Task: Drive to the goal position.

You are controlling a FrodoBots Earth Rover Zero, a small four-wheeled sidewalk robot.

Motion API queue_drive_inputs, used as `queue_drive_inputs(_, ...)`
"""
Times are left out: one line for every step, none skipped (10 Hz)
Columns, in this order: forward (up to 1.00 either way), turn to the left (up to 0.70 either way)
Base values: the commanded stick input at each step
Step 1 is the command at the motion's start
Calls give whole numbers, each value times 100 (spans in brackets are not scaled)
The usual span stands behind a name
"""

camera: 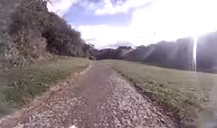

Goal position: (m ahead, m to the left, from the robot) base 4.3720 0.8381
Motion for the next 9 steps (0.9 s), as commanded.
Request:
queue_drive_inputs(70,0)
queue_drive_inputs(70,1)
queue_drive_inputs(70,6)
queue_drive_inputs(70,16)
queue_drive_inputs(70,19)
queue_drive_inputs(70,18)
queue_drive_inputs(70,6)
queue_drive_inputs(70,1)
queue_drive_inputs(70,0)
